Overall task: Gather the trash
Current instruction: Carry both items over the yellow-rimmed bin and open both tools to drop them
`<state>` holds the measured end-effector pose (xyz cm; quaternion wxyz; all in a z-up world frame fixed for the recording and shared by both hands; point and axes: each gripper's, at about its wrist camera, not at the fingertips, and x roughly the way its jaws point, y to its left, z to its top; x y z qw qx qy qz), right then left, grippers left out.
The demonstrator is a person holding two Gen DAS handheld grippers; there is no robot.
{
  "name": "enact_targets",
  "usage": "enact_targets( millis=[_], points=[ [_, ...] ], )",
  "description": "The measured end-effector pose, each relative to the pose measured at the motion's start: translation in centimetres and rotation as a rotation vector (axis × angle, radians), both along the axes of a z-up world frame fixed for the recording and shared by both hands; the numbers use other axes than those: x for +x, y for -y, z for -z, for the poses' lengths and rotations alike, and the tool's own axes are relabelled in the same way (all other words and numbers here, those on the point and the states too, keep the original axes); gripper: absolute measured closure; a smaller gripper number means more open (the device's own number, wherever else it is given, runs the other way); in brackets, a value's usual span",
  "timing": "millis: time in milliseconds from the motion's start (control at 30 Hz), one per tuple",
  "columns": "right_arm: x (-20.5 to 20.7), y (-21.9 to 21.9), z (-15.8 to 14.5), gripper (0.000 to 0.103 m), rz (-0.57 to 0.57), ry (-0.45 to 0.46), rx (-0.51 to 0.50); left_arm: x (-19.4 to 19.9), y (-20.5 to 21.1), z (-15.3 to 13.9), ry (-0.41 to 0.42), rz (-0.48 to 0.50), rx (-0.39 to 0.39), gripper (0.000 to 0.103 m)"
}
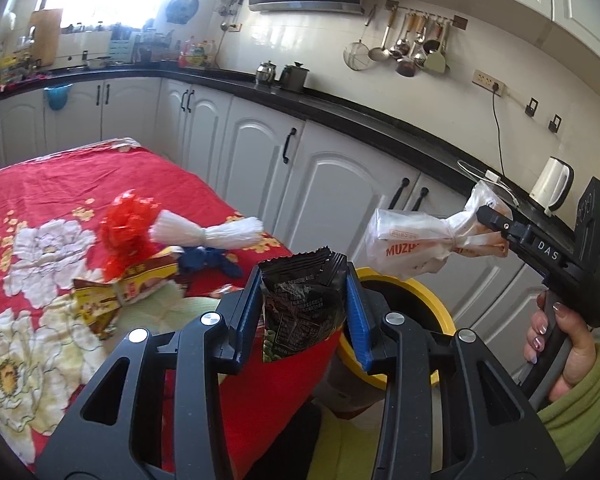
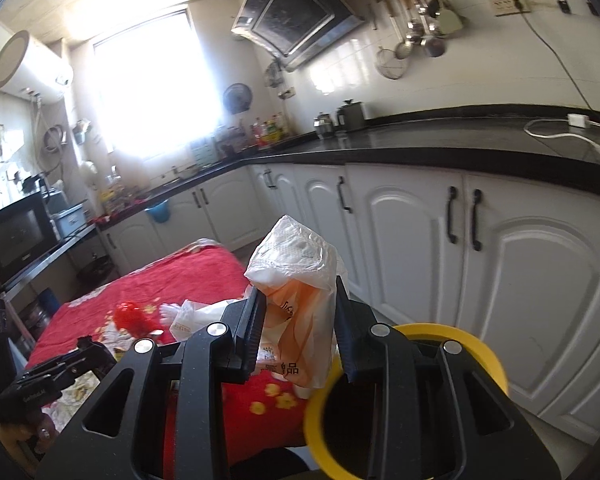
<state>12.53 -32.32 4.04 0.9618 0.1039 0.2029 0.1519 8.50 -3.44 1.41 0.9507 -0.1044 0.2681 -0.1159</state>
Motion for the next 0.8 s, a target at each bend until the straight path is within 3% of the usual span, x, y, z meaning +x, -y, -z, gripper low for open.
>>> enact_targets(
  millis=[567,800],
  points=[
    [0.6,7.5,5.0,0.073,0.212,-0.08,-0.07,4.4,7.9,1.8,-0.03,0.122,-0.001,0.071],
    [0.7,9.7,7.6,0.072,0.26,-0.135,-0.077,7.1,11.4,4.1,-0.093,0.185,-0.01,0.071]
  ],
)
